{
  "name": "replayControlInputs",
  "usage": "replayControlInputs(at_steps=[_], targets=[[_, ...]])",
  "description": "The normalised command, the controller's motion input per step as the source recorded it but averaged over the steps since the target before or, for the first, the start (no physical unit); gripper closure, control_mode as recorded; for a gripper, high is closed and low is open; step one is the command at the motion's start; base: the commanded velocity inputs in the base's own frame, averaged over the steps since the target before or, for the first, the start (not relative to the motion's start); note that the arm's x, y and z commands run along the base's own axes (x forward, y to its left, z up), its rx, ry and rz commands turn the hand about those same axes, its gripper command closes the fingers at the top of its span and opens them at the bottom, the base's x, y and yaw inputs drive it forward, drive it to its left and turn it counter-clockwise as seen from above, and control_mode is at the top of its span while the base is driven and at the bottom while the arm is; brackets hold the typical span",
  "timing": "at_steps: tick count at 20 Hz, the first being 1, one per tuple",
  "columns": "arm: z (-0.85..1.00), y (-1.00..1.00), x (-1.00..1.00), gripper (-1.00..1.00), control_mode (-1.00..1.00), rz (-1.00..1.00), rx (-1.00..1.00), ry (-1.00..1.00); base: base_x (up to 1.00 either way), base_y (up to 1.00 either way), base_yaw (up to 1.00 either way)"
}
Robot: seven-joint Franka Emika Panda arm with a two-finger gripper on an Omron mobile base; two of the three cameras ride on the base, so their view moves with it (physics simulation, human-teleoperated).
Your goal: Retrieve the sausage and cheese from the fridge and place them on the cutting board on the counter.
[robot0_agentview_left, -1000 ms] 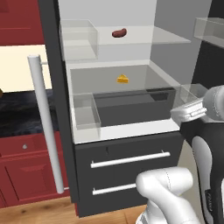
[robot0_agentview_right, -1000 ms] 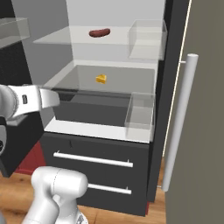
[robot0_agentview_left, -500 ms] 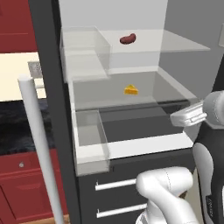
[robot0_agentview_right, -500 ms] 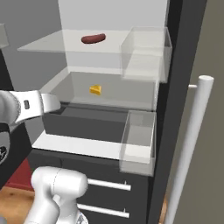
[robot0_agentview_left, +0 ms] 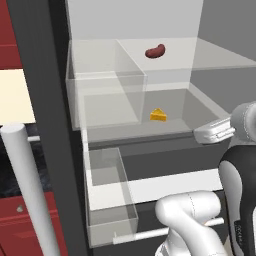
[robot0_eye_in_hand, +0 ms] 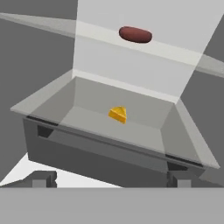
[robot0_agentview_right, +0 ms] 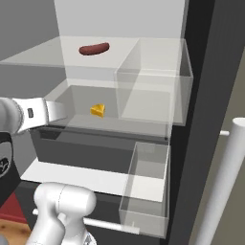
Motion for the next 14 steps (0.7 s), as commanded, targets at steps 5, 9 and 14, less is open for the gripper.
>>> replayControlInputs(at_steps=[5, 9, 14], targets=[[-0.09, -0.08, 0.14, -1.0, -1.0, -0.01, 0.0, 0.07, 0.16, -0.03, 0.0], [-0.16, -0.11, 0.57, -1.0, -1.0, -0.22, 0.0, 0.22, 0.0, 0.0, 0.0], [-0.62, -0.08, 0.48, -1.0, -1.0, -0.12, 0.03, 0.06, 0.0, 0.0, 0.0]])
